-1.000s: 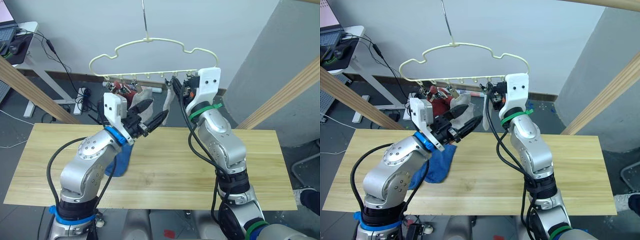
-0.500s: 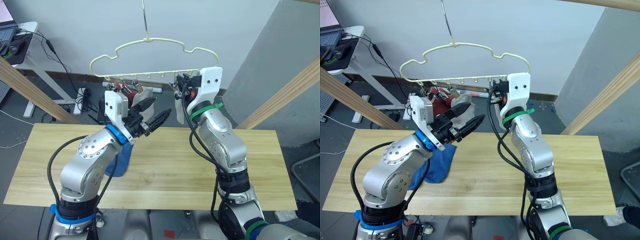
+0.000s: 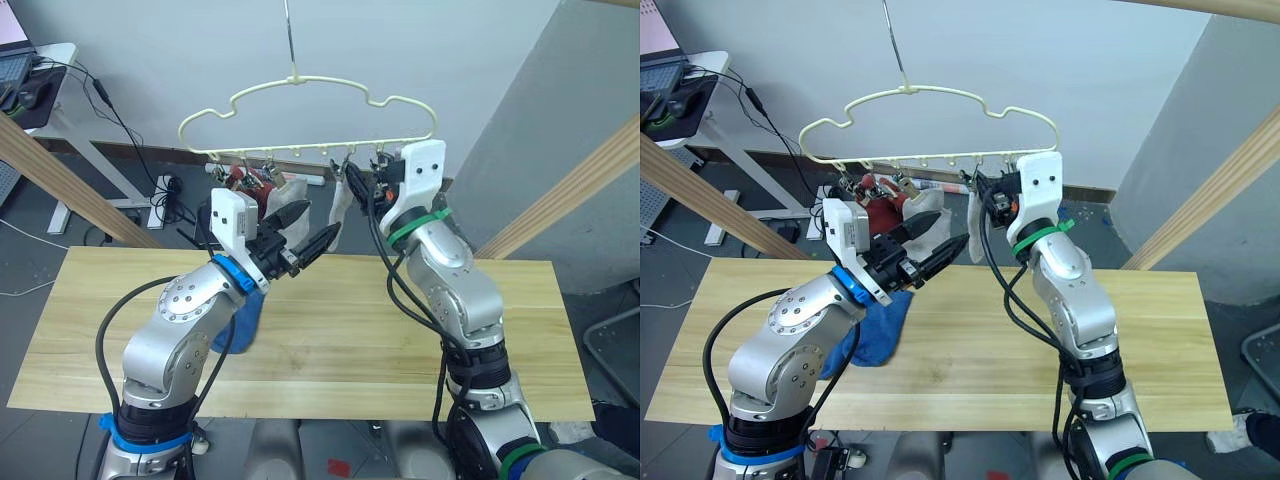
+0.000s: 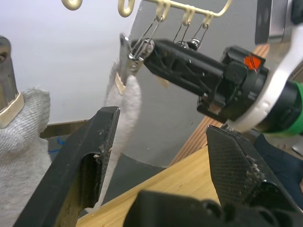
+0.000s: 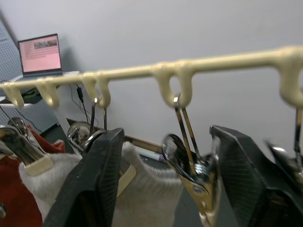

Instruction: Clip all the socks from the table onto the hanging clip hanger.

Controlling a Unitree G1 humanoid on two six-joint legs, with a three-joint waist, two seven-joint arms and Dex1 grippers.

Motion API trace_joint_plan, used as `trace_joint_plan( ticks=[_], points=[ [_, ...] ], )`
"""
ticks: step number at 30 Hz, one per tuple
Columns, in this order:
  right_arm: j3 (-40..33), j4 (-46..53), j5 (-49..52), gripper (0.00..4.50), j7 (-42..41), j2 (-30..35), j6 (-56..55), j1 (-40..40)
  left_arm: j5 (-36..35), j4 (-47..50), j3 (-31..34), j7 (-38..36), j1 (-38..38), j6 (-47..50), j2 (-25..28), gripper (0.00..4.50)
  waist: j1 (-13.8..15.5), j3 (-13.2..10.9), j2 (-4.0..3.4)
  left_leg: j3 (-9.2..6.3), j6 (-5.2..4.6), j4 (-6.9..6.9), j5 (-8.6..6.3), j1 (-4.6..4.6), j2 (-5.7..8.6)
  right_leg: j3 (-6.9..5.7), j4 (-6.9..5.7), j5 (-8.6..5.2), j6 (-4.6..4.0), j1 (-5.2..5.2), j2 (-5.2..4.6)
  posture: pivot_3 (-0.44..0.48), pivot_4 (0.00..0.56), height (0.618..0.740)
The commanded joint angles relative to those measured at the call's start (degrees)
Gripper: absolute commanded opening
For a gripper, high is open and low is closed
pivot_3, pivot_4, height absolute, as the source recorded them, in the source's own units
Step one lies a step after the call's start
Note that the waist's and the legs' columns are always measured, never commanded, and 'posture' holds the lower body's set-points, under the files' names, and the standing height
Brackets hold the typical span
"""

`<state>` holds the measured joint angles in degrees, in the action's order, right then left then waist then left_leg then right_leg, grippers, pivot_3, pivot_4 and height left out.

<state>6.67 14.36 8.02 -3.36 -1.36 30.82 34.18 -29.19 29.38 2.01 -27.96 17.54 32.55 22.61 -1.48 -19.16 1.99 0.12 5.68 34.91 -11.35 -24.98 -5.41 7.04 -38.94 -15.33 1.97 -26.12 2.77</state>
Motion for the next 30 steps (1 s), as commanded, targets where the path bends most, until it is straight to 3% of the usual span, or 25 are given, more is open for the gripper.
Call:
trace_joint_plan(
  ticks=[1, 15, 18, 22, 30],
  points=[
    [0.10, 5.10, -2.68, 2.84, 3.70, -0.97, 0.66, -0.63, -0.62, 2.87, -0.01, 0.34, 0.08, -0.70, -0.18, 3.31, 0.00, 0.00, 0.00, -0.01, 0.00, 0.00, 0.00, 0.00, 0.00, -0.01, 0.00, 0.00, 0.00, 0.00, 0.00, 0.066, 0.362, 0.740],
    [3.47, 13.26, -7.45, 2.84, 9.46, -5.13, 7.60, -3.56, -0.70, 2.55, -0.21, 0.68, 1.10, -0.63, -0.55, 3.31, -0.09, 0.00, 0.00, -0.03, 0.00, 0.01, 0.00, 0.00, 0.02, -0.02, 0.00, -0.01, 0.01, 0.00, -0.02, 0.059, 0.363, 0.740],
    [3.52, 12.94, -7.65, 2.31, 9.62, -5.62, 7.30, -3.18, -0.79, 2.75, -0.17, 0.75, 0.83, -0.67, -0.43, 3.31, -0.09, 0.00, 0.00, -0.03, 0.00, 0.01, 0.00, 0.00, 0.02, -0.03, 0.00, -0.01, 0.01, 0.00, -0.02, 0.058, 0.361, 0.740],
    [3.57, 12.64, -7.81, 0.94, 9.53, -6.01, 6.95, -2.92, -0.80, 3.15, -0.20, 0.84, 0.45, -0.64, -0.32, 3.31, -0.16, 0.00, 0.00, -0.03, 0.00, 0.00, 0.00, 0.00, 0.01, -0.03, 0.00, -0.01, 0.02, -0.01, -0.02, 0.064, 0.360, 0.740],
    [3.41, 11.96, -7.97, 0.94, 9.61, -6.51, 6.49, -2.21, -0.62, 3.56, -0.42, 0.97, -0.09, -0.78, -0.35, 3.31, -0.14, 0.00, 0.00, -0.04, 0.00, 0.00, 0.00, 0.00, 0.01, -0.04, 0.01, -0.01, 0.02, 0.00, -0.02, 0.066, 0.359, 0.740]
  ],
)
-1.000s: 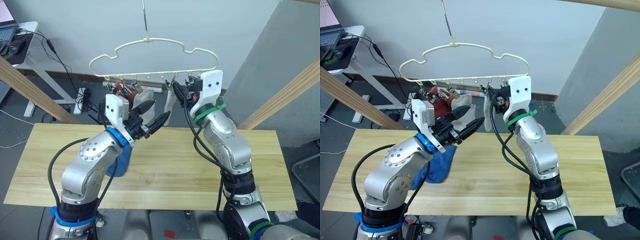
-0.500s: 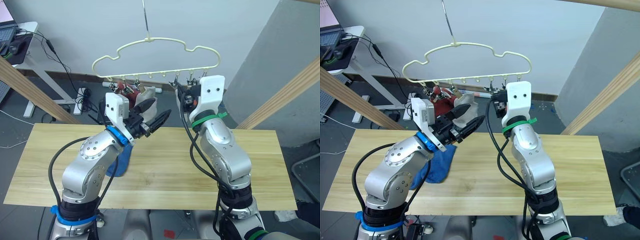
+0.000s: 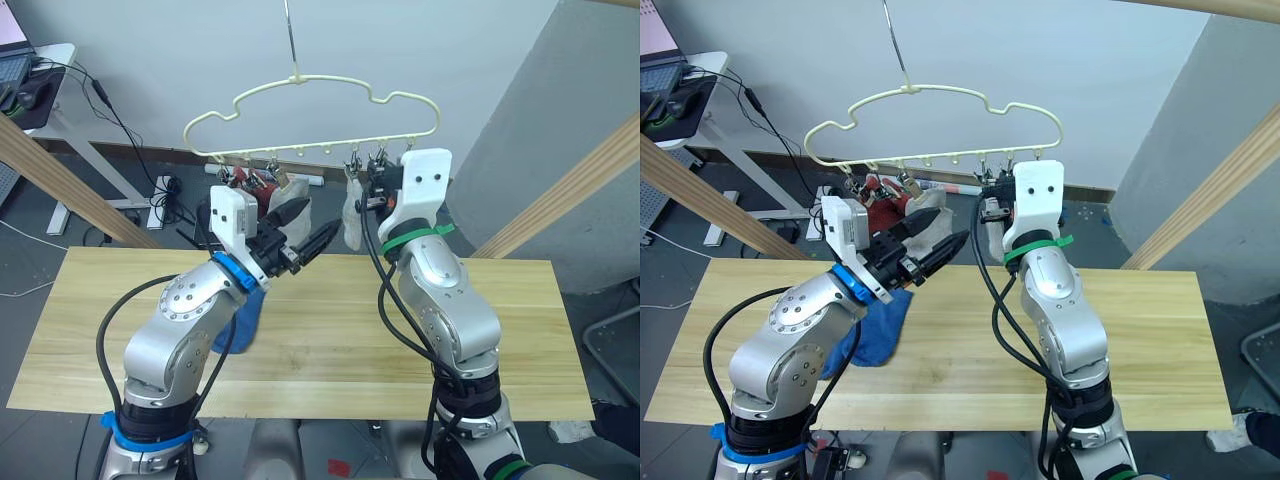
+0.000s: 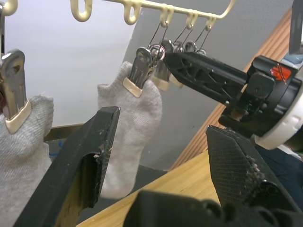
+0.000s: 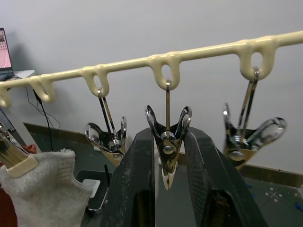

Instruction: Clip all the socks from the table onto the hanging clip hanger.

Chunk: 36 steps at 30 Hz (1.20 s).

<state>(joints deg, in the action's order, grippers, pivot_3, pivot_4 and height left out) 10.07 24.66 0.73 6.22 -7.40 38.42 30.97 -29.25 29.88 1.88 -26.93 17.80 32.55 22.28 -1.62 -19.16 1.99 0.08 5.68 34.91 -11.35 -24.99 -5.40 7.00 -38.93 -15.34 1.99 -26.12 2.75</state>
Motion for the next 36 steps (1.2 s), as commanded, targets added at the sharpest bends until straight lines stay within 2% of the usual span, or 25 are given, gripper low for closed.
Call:
trace_joint_plan(
  ticks=[1, 9, 10, 12, 19, 27, 30, 36],
  points=[
    [0.04, 1.65, -0.74, 0.94, 0.01, -0.40, -1.03, 0.96, -0.53, 3.03, -0.28, -0.07, -0.34, -0.81, -0.01, 3.31, 0.01, 0.00, 0.00, 0.00, 0.00, 0.00, 0.00, 0.00, 0.00, 0.00, 0.00, 0.00, 0.00, 0.00, 0.00, 0.066, 0.359, 0.740],
    [-0.05, 1.25, -1.11, 0.94, 0.19, -0.75, -1.77, 1.34, -0.50, 3.14, -0.57, 0.07, -0.22, -0.76, -0.23, 3.31, 0.01, 0.00, 0.00, 0.00, 0.00, 0.00, 0.00, 0.00, 0.00, 0.01, 0.00, 0.00, 0.00, 0.00, 0.00, 0.063, 0.358, 0.740],
    [-0.07, 1.10, -1.11, 1.10, 0.19, -0.83, -1.95, 1.42, -0.49, 3.10, -0.65, 0.09, -0.17, -0.76, -0.30, 3.31, 0.00, 0.00, 0.00, 0.00, 0.00, 0.00, 0.00, 0.00, 0.00, 0.00, 0.00, 0.00, 0.00, 0.00, 0.00, 0.063, 0.358, 0.740],
    [0.05, 1.02, -1.22, 1.52, 0.29, -0.96, -2.12, 1.42, -0.57, 3.22, -0.64, 0.10, -0.28, -0.73, -0.27, 3.31, 0.01, 0.00, 0.00, 0.00, 0.00, 0.00, 0.00, 0.00, 0.00, 0.00, 0.00, 0.00, 0.00, 0.00, 0.00, 0.063, 0.360, 0.740],
    [0.04, 0.36, -1.41, 4.02, 0.47, -1.35, -2.30, 1.76, -0.52, 3.29, -0.76, 0.17, -0.33, -0.63, -0.17, 3.31, 0.00, 0.00, 0.00, 0.00, 0.00, 0.00, 0.00, 0.00, 0.00, 0.00, 0.00, 0.00, 0.00, 0.00, 0.00, 0.063, 0.360, 0.740],
    [-0.41, 0.22, -1.32, 4.02, 0.78, -2.48, -2.21, 1.53, -0.48, 3.28, -0.77, 0.36, -0.26, -0.68, -0.30, 3.31, 0.01, 0.00, 0.00, 0.00, 0.00, 0.00, 0.00, 0.00, 0.00, 0.00, 0.00, 0.00, 0.00, 0.00, 0.00, 0.069, 0.362, 0.740],
    [-0.58, 0.16, -1.02, 3.46, 0.83, -2.72, -2.36, 1.53, -0.44, 3.32, -0.81, 0.51, -0.21, -0.67, -0.35, 3.31, 0.01, 0.00, 0.00, 0.00, 0.00, 0.00, 0.00, 0.00, 0.00, 0.00, 0.00, 0.00, 0.00, 0.00, 0.00, 0.069, 0.362, 0.740],
    [-0.61, -0.06, -0.91, 1.43, 0.84, -2.84, -2.44, 1.66, -0.45, 3.47, -0.70, 0.64, -0.38, -0.64, -0.22, 3.31, 0.01, 0.00, 0.00, 0.00, 0.00, 0.00, 0.00, 0.00, 0.00, 0.00, 0.00, 0.00, 0.00, 0.00, 0.00, 0.069, 0.362, 0.740]
  ],
)
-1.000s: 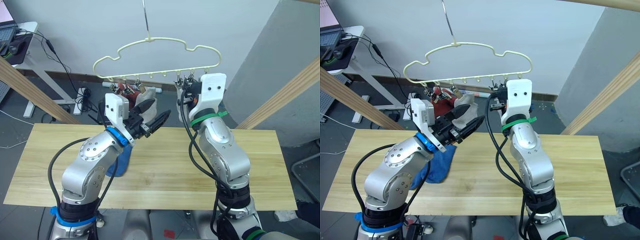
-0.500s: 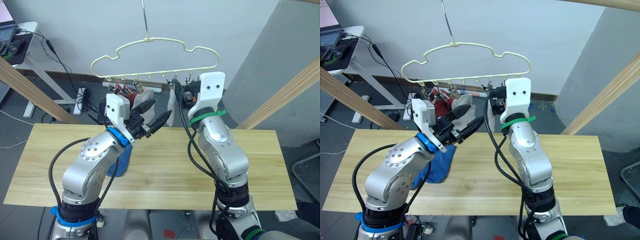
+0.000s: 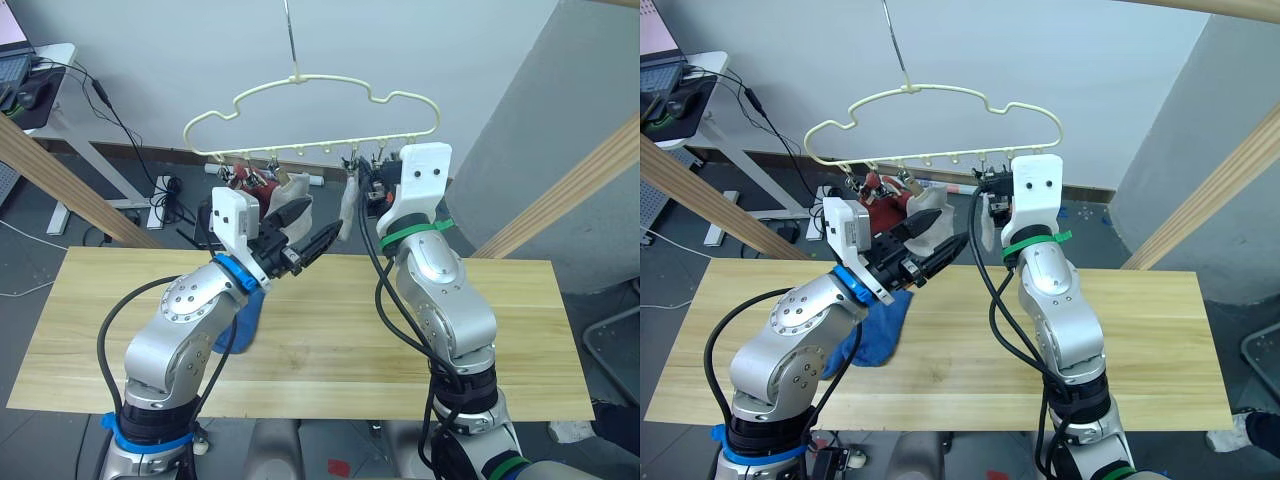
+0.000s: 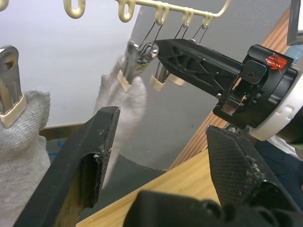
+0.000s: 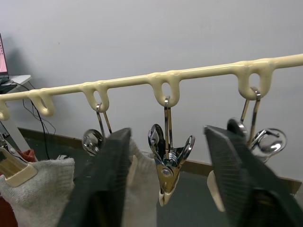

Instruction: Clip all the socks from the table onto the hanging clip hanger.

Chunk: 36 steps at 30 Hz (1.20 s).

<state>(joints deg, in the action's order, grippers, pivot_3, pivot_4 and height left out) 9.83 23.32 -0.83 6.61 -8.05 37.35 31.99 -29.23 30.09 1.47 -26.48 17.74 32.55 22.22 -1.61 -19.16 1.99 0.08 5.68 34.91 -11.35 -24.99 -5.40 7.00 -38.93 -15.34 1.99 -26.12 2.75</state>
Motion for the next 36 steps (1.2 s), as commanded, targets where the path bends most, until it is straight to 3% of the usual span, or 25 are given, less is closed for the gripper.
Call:
trace_joint_plan(
  ticks=[1, 36],
  points=[
    [-0.36, 1.29, 0.61, 1.09, 0.47, -2.19, -1.33, 0.63, -0.47, 3.31, -0.31, 0.22, -0.39, -0.64, -0.17, 3.31, 0.00, 0.00, 0.00, 0.00, 0.00, 0.00, 0.00, 0.00, 0.00, 0.00, 0.00, 0.00, 0.00, 0.00, 0.00, 0.069, 0.362, 0.740],
    [0.60, 2.18, 1.01, 1.09, 4.67, -4.13, 1.19, -0.83, -0.52, 5.44, -0.76, 1.18, -1.54, -0.38, 0.09, 3.31, 0.12, 0.00, 0.00, -0.02, 0.00, 0.00, 0.00, 0.00, 0.00, -0.01, 0.00, 0.00, 0.00, 0.01, 0.00, 0.097, 0.349, 0.740]
  ],
)
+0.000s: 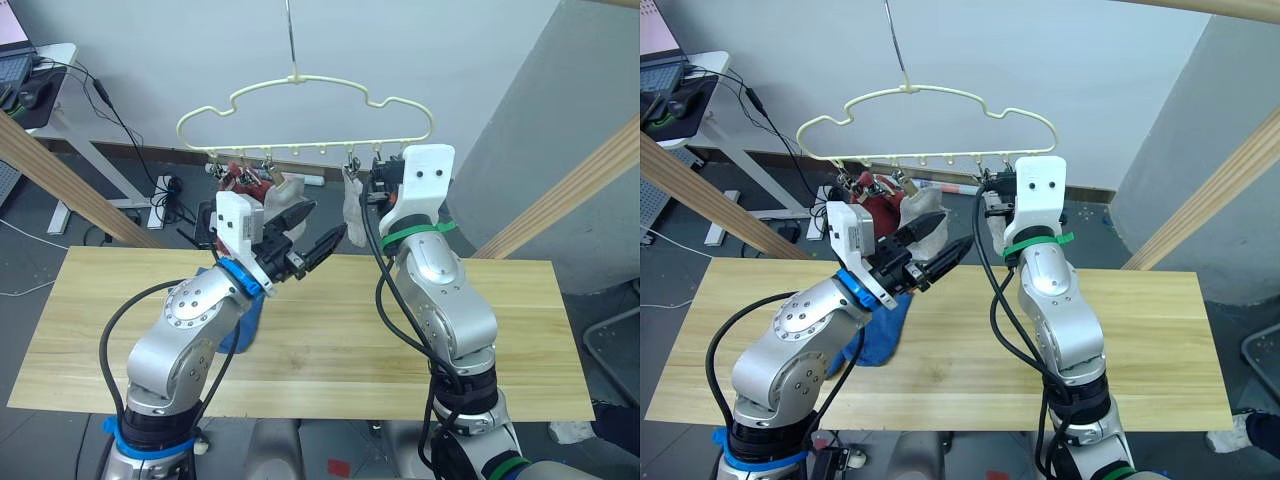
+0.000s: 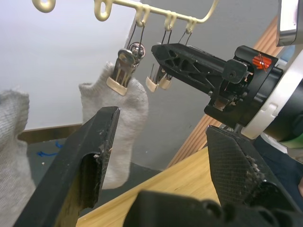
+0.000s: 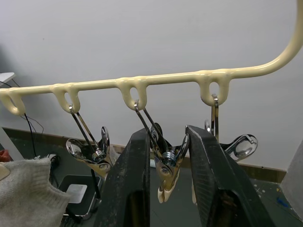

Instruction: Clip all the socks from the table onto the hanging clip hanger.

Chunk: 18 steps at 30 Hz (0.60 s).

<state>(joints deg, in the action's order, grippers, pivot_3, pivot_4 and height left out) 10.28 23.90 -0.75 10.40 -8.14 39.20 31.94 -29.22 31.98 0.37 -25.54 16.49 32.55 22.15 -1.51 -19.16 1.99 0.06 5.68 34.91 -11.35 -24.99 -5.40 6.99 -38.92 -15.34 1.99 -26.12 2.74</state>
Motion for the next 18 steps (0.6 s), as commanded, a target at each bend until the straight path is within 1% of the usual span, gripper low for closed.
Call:
trace_joint_plan(
  ticks=[1, 12, 15, 18],
  points=[
    [0.18, 1.57, 1.00, 1.09, 0.90, -4.04, -0.73, -0.78, -0.57, 3.62, 0.35, 0.29, -0.33, -0.36, 0.19, 3.31, 0.03, 0.00, 0.00, 0.00, 0.00, 0.00, 0.00, 0.00, 0.00, 0.00, 0.00, 0.00, 0.00, 0.00, 0.00, 0.097, 0.349, 0.740],
    [0.27, 1.24, 1.95, 1.09, 1.57, -3.84, -0.85, -0.74, -0.55, 3.59, 0.35, 0.31, -0.05, -0.32, 0.17, 3.31, 0.03, 0.00, 0.00, 0.00, 0.00, 0.00, 0.00, 0.00, 0.00, -0.01, 0.00, 0.00, 0.00, 0.00, 0.00, 0.099, 0.348, 0.740],
    [0.36, 1.24, 2.16, 1.78, 1.85, -3.73, -1.03, -0.92, -0.55, 3.56, 0.31, 0.31, 0.02, -0.36, 0.13, 3.31, 0.04, 0.00, 0.00, 0.00, 0.00, 0.00, 0.00, 0.00, 0.00, -0.01, 0.00, 0.00, 0.00, 0.00, 0.00, 0.101, 0.344, 0.740],
    [0.46, 1.28, 2.34, 2.87, 2.00, -3.59, -1.10, -0.97, -0.57, 3.57, 0.28, 0.31, 0.07, -0.36, 0.10, 3.31, 0.04, 0.00, 0.00, -0.01, 0.00, 0.00, 0.00, 0.00, 0.00, -0.01, 0.00, 0.00, 0.00, 0.00, 0.00, 0.100, 0.342, 0.740]
  ],
)
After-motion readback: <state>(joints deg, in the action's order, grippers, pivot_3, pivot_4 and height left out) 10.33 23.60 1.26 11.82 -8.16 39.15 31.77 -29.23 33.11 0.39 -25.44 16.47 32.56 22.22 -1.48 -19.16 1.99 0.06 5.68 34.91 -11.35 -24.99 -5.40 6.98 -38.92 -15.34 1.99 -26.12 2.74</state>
